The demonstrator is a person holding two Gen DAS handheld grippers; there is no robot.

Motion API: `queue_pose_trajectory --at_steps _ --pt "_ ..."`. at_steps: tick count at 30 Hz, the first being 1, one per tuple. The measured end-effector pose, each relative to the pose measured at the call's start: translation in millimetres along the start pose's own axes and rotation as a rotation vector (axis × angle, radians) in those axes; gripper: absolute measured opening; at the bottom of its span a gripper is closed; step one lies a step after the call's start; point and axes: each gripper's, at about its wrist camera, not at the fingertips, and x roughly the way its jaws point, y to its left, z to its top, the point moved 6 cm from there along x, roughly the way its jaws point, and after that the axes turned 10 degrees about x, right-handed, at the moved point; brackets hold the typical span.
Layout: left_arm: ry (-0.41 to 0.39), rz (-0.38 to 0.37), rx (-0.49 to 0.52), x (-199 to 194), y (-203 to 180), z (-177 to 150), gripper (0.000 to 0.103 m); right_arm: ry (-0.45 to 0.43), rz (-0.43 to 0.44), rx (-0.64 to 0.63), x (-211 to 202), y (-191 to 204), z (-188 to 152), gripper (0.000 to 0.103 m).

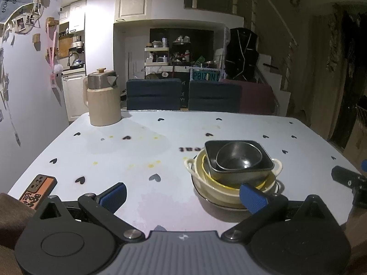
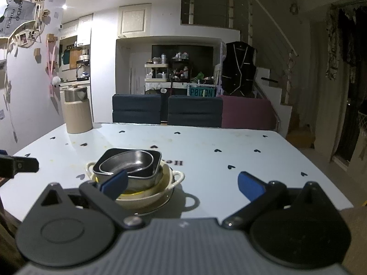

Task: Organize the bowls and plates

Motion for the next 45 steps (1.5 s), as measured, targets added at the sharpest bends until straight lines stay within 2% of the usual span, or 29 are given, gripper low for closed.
queue_pose_trajectory --at_steps 45 --pt "-0.009 -0.01 0.017 -3.5 -9.8 -9.0 0.103 0.004 0.006 0.004 0.2 -2.8 -7.9 0.103"
